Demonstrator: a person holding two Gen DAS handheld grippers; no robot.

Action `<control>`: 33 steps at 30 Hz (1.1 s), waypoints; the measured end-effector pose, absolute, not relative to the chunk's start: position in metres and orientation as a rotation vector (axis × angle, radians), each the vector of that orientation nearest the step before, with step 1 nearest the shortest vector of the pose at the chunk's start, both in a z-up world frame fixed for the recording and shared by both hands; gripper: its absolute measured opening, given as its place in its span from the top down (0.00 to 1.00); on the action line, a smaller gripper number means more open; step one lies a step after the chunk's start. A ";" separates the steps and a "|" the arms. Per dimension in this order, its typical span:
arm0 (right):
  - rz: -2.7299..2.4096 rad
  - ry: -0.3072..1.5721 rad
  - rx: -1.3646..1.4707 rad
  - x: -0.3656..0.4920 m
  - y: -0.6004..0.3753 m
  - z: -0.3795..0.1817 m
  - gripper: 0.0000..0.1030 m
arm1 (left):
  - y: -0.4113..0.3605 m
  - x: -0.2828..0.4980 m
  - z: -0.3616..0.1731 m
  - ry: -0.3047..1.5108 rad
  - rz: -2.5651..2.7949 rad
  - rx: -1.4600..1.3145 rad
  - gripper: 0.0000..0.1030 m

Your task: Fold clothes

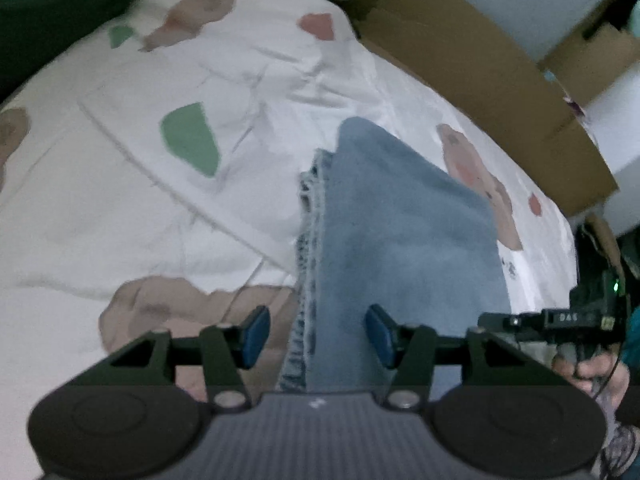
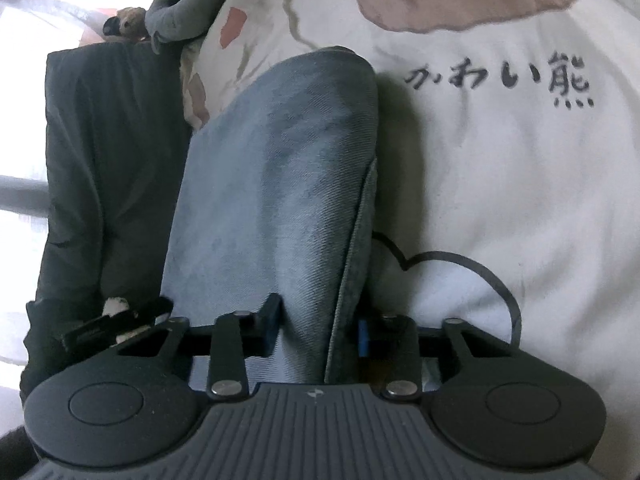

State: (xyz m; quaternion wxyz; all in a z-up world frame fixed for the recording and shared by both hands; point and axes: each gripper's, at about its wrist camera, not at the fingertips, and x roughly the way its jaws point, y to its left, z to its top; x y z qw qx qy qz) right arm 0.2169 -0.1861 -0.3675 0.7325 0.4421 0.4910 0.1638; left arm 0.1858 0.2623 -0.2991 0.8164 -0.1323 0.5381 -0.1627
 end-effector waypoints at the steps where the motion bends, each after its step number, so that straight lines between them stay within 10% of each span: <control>1: 0.361 1.080 0.965 0.217 -0.185 -0.365 0.72 | 0.262 0.188 -0.302 1.150 -0.355 -0.292 0.45; 8: 0.363 1.090 0.923 0.221 -0.182 -0.348 0.80 | 0.272 0.195 -0.334 1.184 -0.405 -0.364 0.22; 12: 0.358 1.089 0.901 0.221 -0.179 -0.335 0.82 | 0.276 0.195 -0.345 1.176 -0.480 -0.462 0.51; 33: 0.213 1.111 0.794 0.179 -0.257 -0.275 0.82 | 0.168 0.194 -0.341 1.188 -0.618 -0.480 0.59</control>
